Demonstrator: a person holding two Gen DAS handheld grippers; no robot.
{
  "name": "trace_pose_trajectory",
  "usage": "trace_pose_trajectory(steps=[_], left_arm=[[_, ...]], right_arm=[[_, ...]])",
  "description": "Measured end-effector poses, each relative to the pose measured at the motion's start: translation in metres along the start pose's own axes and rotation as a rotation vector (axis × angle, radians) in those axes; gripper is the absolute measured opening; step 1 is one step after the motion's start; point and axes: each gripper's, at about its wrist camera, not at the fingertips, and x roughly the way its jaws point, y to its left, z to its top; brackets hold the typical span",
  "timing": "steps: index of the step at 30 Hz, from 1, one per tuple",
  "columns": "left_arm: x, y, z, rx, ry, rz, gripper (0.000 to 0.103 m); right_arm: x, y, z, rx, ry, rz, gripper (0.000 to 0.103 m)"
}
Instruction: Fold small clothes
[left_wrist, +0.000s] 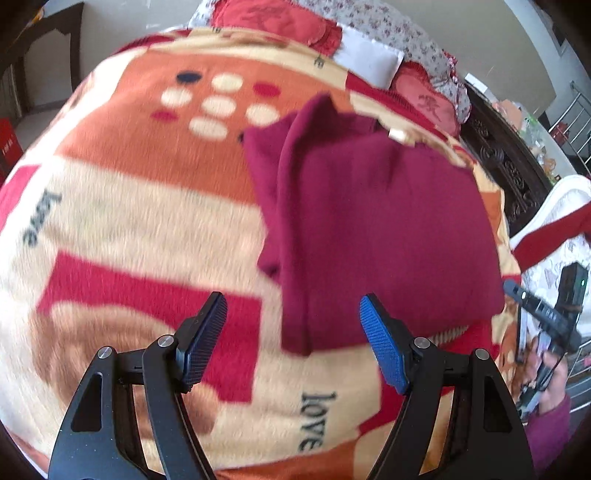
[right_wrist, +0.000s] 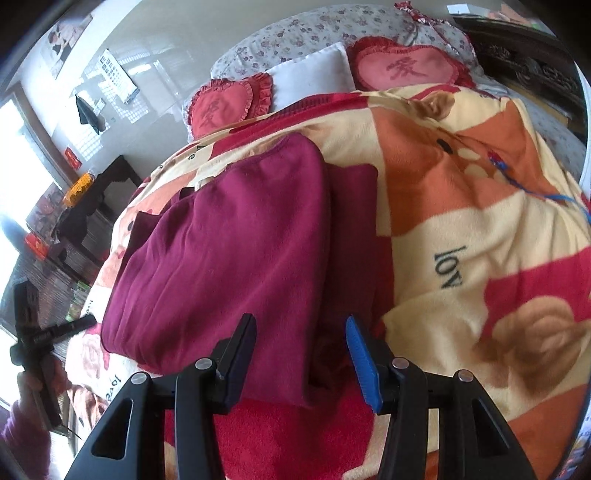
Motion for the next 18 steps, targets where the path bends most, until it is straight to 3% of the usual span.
trace_pose_trajectory(steps=[4, 6, 7, 8, 11, 16, 18], left_arm=[[0.011, 0.001, -0.009, -0.047, 0.029, -0.059, 0.075], [0.015, -0.001, -0.011, -0.051, 0.039, -0.075, 0.075], [0.017, -0.005, -0.012, -0.037, 0.046, -0.069, 0.075], [0.018, -0.008, -0.012, -0.023, 0.049, -0.060, 0.075], [0.014, -0.014, -0.014, 0.012, 0.030, -0.050, 0.075], [0.025, -0.005, -0.011, -0.033, 0.058, -0.037, 0.075], [0.025, -0.005, -0.011, -0.036, 0.056, -0.033, 0.075]], right_arm=[[0.012, -0.001, -0.004, 0.028, 0.027, 0.044, 0.048], [0.016, 0.002, -0.006, 0.023, 0.034, 0.069, 0.034], [0.014, 0.006, -0.007, -0.010, 0.027, 0.030, 0.019], [0.011, 0.008, -0.007, -0.029, 0.021, 0.016, 0.011], [-0.008, 0.002, -0.006, -0.032, -0.013, 0.019, 0.006], [0.012, -0.003, -0.017, -0.029, 0.063, -0.049, 0.006], [0.008, -0.001, -0.016, -0.031, 0.056, -0.055, 0.006]])
